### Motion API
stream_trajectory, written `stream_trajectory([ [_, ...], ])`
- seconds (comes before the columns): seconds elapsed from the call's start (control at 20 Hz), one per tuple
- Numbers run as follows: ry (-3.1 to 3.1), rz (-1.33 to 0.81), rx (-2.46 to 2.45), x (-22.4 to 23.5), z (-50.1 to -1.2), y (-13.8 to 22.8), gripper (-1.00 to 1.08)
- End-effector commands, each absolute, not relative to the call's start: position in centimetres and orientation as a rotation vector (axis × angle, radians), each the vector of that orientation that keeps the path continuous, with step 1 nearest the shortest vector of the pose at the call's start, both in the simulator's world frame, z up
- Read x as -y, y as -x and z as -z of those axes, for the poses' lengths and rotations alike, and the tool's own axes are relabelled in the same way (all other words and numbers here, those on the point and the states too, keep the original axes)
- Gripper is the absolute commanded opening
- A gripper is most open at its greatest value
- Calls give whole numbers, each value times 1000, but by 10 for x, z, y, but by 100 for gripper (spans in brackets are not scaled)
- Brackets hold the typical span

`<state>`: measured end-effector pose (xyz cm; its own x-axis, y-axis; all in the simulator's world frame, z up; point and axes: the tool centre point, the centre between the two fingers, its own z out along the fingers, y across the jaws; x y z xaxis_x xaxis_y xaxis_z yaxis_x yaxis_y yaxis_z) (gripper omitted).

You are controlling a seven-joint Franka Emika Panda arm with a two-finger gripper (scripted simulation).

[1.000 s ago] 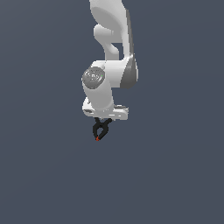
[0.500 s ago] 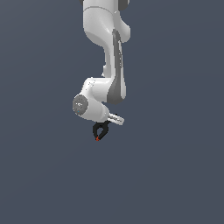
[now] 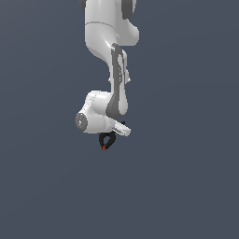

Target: Pick up the object and move it to a goal position.

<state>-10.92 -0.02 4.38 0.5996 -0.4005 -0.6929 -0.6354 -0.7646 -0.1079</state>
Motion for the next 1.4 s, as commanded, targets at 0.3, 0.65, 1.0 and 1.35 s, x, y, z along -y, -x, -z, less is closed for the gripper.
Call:
stream_trajectory([
  [0.3, 2462, -974, -852, -3, -40, 113, 28],
  [0.65, 2457, -979, -856, -15, -23, 126, 28],
  [1.0, 2457, -980, -857, -17, -21, 128, -100],
  [1.35, 2457, -979, -857, -17, -22, 127, -100],
])
